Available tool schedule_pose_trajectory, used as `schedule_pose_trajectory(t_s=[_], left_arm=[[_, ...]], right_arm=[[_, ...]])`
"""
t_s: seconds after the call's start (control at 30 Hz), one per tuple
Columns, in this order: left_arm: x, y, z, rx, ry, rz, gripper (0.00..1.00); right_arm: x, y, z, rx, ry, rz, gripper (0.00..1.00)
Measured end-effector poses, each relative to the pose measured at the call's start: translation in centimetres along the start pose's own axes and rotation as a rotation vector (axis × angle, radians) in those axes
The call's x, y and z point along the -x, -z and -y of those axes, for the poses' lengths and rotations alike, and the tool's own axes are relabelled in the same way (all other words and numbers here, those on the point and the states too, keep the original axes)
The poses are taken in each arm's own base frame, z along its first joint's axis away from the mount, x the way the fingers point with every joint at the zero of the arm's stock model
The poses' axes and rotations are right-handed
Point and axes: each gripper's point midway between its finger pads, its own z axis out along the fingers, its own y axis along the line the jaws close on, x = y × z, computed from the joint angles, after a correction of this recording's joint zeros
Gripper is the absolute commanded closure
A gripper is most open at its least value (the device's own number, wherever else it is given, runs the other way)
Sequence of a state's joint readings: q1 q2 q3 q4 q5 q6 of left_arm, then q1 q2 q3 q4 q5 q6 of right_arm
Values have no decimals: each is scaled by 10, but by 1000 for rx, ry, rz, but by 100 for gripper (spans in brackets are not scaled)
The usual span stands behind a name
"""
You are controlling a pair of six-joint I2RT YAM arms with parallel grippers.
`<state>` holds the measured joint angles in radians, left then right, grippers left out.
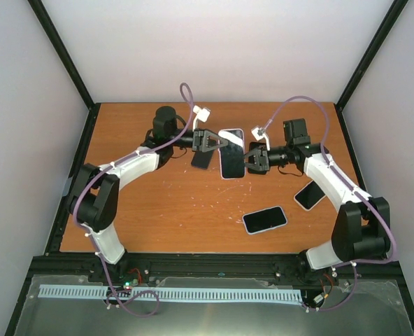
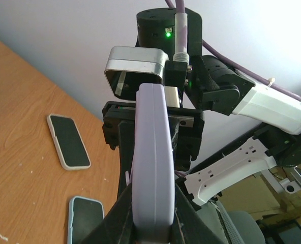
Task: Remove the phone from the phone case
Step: Remove the phone case from the phone.
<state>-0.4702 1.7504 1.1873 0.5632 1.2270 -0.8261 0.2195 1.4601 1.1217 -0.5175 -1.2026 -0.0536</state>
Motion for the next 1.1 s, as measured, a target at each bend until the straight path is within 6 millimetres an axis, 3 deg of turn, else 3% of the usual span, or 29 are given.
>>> schedule_pose_trajectory(t_s=[0.1,0.2,0.37,0.57,0.7,0.83,0.9,1.1], left_arm=[[-11,-4,-13,23,45,-26,85],[-21,-6,-33,67,115,-29,65],[-44,5,-83,219,271,7,44],[-50,19,-122,427,323,66,38],[-64,40,-147,616,342,105,37],[-82,53,-156,756,332,106,37],[-89,51,-155,806,299,92,36],[-113,-4,-131,878,91,-13,32]], right_arm=[[-15,-1,13,11,-38,-5,97],[-29,-2,29,27,-79,-3,97],[-52,-6,66,-25,-176,1,97],[-69,-7,107,-140,-282,-8,97],[-77,-5,120,-202,-319,-14,97],[-79,-3,129,-253,-339,-13,97],[-80,-2,134,-286,-356,-12,97],[-84,5,152,-405,-437,1,97]])
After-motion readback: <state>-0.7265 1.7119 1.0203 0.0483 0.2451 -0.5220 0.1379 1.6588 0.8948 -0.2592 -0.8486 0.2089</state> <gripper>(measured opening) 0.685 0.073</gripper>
